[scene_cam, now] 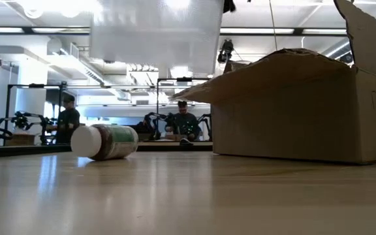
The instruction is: Unpack boxes
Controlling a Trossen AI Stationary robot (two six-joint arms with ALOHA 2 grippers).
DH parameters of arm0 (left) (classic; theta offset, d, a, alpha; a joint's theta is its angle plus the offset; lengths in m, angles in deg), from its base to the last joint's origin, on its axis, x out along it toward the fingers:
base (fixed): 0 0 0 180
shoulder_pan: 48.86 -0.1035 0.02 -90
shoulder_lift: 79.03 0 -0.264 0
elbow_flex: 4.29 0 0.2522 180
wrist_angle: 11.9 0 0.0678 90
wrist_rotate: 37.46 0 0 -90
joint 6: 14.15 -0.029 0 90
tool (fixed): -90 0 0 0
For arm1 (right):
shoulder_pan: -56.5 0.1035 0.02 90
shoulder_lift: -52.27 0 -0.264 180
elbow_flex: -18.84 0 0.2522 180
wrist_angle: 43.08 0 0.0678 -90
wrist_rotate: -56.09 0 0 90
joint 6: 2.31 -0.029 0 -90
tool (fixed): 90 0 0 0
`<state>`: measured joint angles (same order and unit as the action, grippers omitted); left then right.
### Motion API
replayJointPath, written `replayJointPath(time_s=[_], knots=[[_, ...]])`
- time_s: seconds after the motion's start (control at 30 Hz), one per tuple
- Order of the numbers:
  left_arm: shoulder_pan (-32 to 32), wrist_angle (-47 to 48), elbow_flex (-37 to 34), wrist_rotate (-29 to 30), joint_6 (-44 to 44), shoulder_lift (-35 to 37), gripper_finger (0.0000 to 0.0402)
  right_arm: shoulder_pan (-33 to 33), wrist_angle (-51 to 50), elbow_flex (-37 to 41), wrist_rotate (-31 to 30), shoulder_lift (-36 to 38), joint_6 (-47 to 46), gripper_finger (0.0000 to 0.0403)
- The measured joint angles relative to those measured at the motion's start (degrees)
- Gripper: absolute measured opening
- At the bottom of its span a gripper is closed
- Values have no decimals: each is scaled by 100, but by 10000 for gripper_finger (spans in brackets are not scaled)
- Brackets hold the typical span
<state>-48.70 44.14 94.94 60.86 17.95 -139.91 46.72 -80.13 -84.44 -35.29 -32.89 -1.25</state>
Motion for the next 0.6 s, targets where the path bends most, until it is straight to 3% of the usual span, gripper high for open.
replayJointPath(time_s=[0.3, 0.47, 0.6], knots=[[108, 437, 1, -162, 268, 111, 171, -39, 11, 0, -1224, -13, -12, 0], [229, 1319, 0, -289, 780, -188, 197, -145, 20, 0, -1470, -17, -109, 0], [315, 1506, 0, -312, 1073, -453, 206, -208, 5, -4, -1526, -88, -108, 0]])
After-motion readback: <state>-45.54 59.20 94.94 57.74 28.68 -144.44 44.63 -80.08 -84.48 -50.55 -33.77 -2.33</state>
